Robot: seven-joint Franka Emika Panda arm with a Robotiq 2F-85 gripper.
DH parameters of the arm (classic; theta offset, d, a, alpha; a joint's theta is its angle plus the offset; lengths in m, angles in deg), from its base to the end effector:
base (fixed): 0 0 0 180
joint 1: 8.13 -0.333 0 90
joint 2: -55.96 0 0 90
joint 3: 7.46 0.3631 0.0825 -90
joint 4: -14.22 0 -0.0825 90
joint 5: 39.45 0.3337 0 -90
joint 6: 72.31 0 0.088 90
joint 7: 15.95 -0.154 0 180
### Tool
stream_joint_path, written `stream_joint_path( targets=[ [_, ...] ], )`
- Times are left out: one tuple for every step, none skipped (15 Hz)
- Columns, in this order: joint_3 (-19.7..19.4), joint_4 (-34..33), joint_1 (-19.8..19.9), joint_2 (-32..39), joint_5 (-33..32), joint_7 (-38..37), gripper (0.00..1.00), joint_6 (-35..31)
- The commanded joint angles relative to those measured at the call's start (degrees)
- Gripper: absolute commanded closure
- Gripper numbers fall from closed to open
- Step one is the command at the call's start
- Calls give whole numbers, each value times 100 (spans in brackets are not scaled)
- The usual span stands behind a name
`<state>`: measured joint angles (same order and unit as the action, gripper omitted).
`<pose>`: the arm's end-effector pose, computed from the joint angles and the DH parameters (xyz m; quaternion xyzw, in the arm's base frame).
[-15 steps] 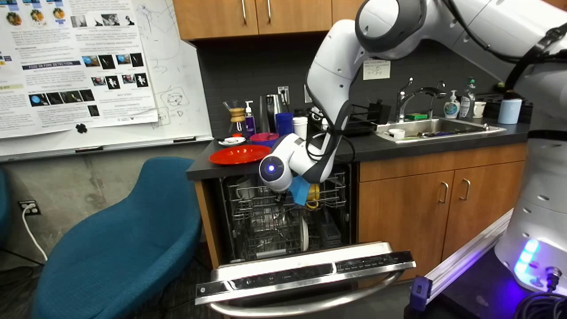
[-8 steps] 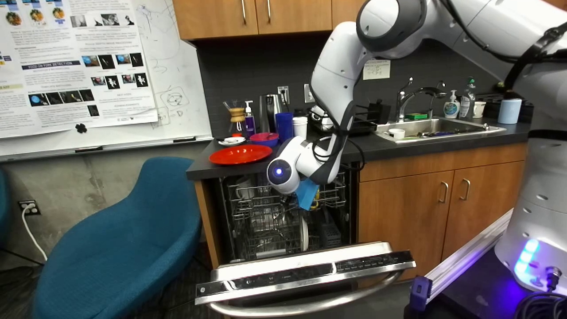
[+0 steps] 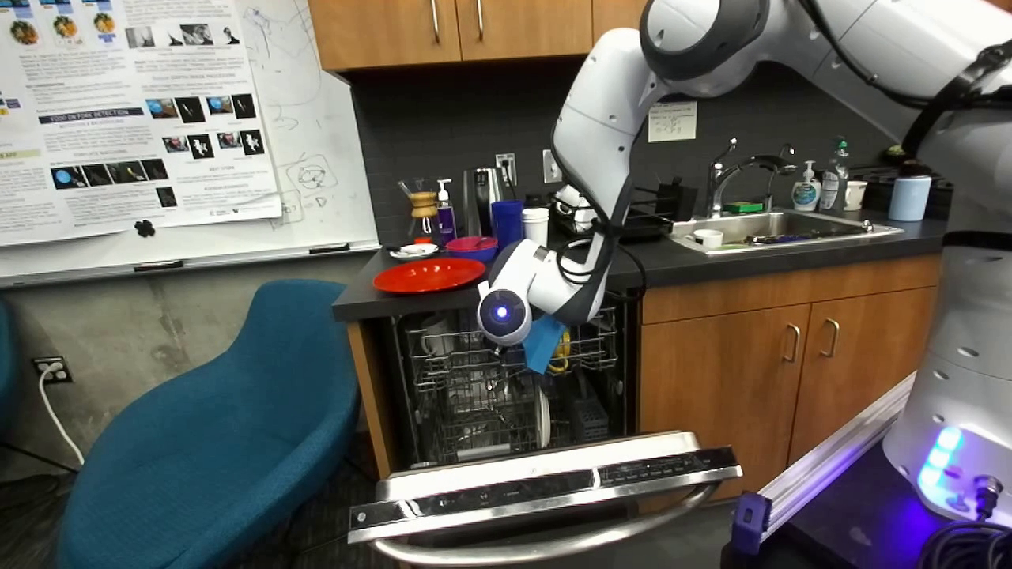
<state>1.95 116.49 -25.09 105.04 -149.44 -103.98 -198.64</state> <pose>0.6247 0.2216 0.1224 0.8336 0.2063 0.3695 0.3550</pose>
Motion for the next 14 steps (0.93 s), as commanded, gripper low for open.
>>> stream_joint_path(
  targets=[
    [136,427,43,-266,-484,-337,0,266],
    [167,491,47,-278,-583,-398,0,338],
    [193,536,34,-273,-674,-481,0,463],
    [225,590,42,-270,-743,-564,0,565],
    [250,644,34,-269,-814,-663,0,711],
    [279,691,35,-268,-869,-738,0,837],
    [310,743,37,-270,-912,-825,0,974],
    [342,790,46,-275,-935,-890,0,1075],
    [369,828,52,-273,-960,-946,0,1178],
    [388,871,44,-272,-991,-1015,0,1300],
    [398,899,29,-265,-1019,-1070,0,1426],
    [409,935,11,-258,-1061,-1103,0,1550],
    [426,964,-8,-246,-1116,-1128,0,1670],
    [443,998,-18,-236,-1169,-1137,0,1766]
  ],
)
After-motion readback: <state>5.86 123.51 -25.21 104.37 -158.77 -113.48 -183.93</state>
